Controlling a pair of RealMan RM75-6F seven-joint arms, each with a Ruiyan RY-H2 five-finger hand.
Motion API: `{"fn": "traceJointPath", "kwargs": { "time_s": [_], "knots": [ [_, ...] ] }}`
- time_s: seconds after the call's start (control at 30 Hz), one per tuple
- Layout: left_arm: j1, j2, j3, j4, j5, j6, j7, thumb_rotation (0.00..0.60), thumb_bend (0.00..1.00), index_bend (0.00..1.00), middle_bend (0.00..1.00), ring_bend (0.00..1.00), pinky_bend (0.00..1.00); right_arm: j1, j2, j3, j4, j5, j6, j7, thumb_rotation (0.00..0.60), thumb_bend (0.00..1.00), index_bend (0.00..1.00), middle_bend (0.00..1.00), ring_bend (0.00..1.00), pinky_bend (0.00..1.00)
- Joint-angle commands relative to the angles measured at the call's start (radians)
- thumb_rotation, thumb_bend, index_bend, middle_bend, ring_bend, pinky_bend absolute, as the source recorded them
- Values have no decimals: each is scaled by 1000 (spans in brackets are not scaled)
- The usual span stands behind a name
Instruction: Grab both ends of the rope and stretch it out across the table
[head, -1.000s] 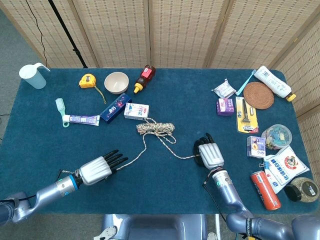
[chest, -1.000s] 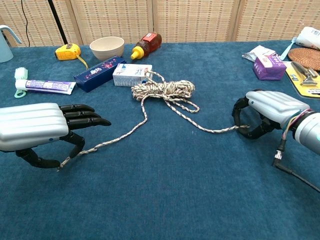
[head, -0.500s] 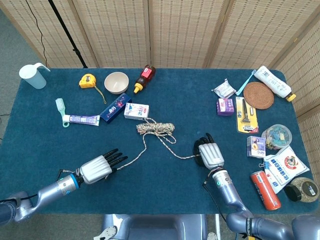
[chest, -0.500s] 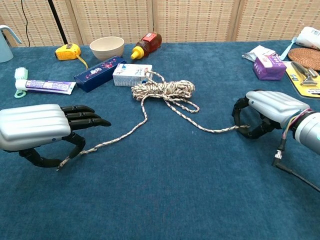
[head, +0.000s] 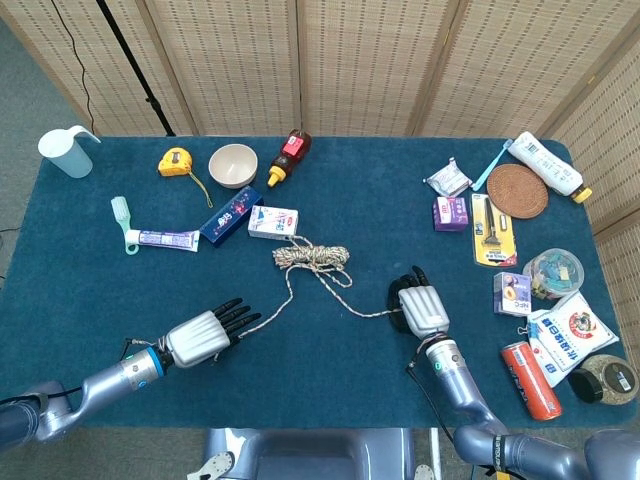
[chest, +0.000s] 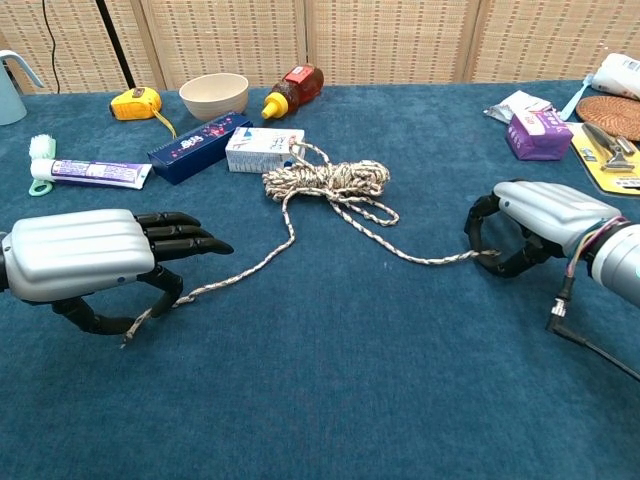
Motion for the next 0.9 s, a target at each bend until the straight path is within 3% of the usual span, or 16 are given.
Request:
{"fn": "traceJointPath", "kwargs": {
  "time_s": [0.03,0.9],
  "knots": [
    [-4,-4,0,-3,-2,-7,2,600,288,528,0,0,0,-1,0,0,3,0,-1,4,600,519,593,318,206,0],
    [-17,-3,5,-23,-27,-25,0,600,429,553,0,0,0,-3,5,2,8,1,-7,23,600,520,599,326,212,0]
  ]
}}
